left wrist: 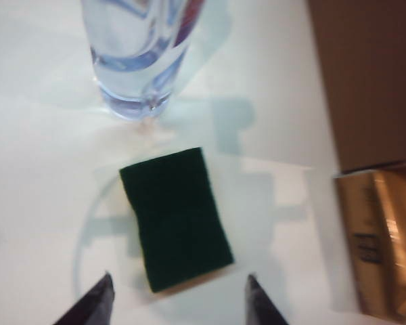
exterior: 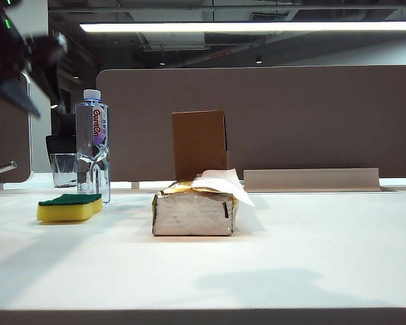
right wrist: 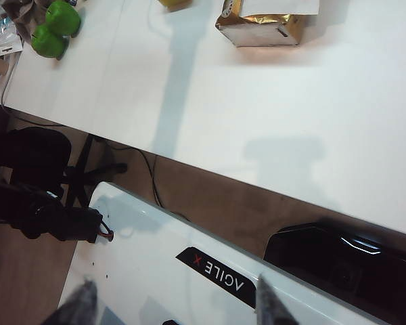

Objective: Move the sponge from right to left to wipe the table, avoiding obstacles on the table, and finally reaching the bottle of mineral water.

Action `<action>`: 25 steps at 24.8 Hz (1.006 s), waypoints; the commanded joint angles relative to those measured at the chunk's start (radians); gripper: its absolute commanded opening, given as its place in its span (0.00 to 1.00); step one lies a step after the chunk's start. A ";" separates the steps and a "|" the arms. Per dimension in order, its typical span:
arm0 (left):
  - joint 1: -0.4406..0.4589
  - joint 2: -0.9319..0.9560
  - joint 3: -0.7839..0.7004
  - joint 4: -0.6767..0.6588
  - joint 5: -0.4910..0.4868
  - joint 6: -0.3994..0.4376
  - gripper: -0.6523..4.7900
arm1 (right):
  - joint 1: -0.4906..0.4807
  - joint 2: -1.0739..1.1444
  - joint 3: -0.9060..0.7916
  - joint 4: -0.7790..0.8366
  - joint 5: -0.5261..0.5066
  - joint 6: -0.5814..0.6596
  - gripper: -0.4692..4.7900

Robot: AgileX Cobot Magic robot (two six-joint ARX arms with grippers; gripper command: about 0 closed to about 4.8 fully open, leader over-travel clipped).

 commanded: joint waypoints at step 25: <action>0.001 -0.742 -0.108 -0.223 0.074 0.060 0.57 | 0.008 -0.090 0.010 0.153 0.030 0.000 0.66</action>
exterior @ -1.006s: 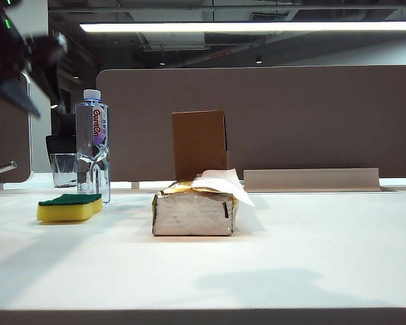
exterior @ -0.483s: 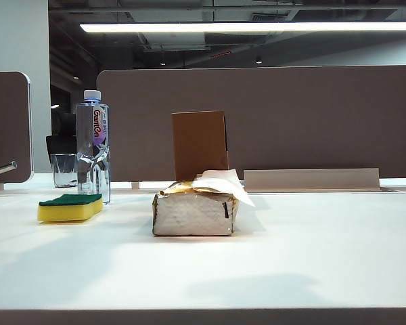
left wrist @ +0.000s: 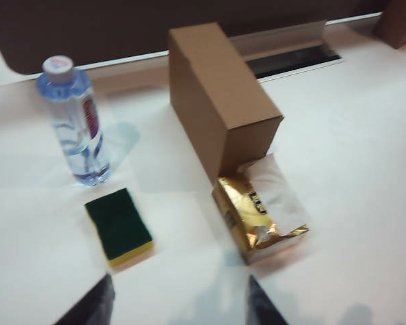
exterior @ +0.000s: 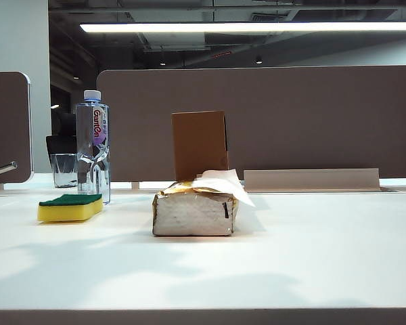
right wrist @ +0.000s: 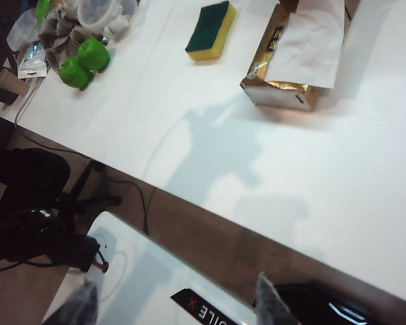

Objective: Move the sponge from right to left to wipe the table, avoiding obstacles on the table, and finally reaching the bottle of mineral water.

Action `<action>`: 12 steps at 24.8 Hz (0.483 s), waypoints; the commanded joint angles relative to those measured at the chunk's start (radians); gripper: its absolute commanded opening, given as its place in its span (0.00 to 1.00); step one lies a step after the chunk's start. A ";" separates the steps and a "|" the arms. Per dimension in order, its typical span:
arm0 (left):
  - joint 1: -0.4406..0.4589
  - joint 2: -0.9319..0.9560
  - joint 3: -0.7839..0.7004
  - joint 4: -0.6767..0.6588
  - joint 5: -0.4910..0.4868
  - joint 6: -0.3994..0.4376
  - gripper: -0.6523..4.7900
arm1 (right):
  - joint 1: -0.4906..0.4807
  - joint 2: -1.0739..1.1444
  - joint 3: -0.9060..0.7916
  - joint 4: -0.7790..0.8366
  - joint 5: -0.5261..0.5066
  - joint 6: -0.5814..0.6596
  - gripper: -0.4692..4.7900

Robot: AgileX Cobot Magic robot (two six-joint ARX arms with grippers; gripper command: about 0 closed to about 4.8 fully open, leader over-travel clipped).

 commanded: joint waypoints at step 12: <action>0.001 -0.338 -0.321 0.024 -0.093 -0.021 0.57 | 0.001 -0.073 0.004 0.069 0.314 -0.089 0.66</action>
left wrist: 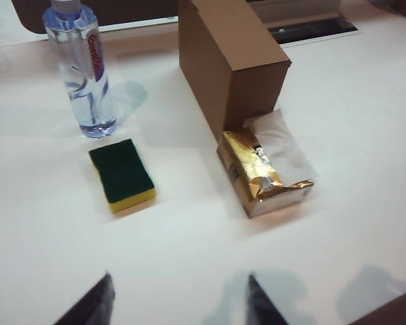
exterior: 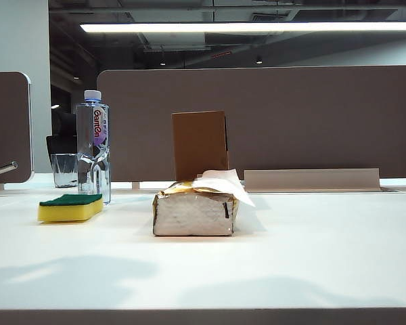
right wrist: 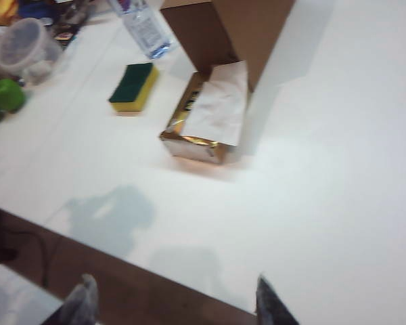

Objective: Move the sponge from right to left to wipe the table, avoiding obstacles on the table, and finally reaching the bottle of mineral water.

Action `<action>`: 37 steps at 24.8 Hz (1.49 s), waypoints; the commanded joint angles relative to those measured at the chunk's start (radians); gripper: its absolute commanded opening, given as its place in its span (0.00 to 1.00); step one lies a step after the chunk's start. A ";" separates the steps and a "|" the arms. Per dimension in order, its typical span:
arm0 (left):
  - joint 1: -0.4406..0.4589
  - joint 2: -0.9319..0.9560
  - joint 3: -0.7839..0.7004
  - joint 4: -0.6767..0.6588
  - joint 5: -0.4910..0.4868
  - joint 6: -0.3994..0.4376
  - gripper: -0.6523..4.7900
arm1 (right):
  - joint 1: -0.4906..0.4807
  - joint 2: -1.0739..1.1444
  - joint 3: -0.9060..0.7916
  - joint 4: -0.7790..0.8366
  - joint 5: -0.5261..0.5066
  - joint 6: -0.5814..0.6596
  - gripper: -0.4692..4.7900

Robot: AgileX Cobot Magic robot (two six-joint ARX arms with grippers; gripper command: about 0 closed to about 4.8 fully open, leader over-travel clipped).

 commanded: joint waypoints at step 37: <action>0.000 -0.569 -0.397 0.156 -0.191 -0.121 0.50 | 0.002 -0.276 -0.242 0.222 0.364 -0.096 0.46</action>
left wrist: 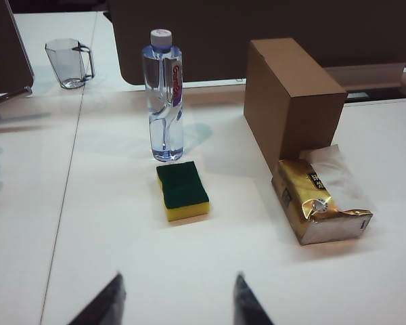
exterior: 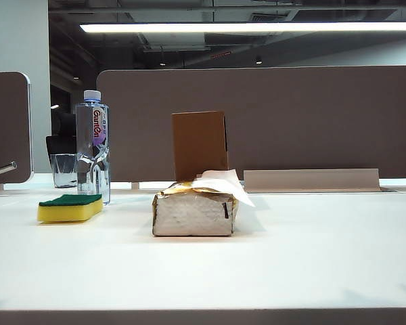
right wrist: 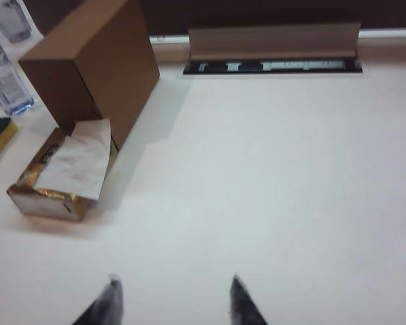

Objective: Move the sponge from right to left to wipe the table, avoiding obstacles on the table, and finally reaching the bottle of mineral water.

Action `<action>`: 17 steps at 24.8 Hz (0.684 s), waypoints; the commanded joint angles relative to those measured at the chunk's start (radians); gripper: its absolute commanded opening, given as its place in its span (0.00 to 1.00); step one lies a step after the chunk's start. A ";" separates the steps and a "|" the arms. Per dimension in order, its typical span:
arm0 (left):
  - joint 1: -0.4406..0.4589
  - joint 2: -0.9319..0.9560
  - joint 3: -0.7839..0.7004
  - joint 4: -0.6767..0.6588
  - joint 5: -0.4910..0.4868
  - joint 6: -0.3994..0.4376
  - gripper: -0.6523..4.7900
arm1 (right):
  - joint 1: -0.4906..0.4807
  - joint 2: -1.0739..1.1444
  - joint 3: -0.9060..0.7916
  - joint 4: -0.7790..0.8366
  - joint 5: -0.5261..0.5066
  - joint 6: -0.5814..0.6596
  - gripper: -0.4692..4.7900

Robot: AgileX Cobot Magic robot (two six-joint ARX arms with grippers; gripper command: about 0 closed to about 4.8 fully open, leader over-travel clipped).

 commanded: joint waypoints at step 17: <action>0.000 -0.156 -0.319 0.306 -0.077 -0.089 0.35 | 0.002 -0.006 -0.211 0.336 -0.003 0.035 0.17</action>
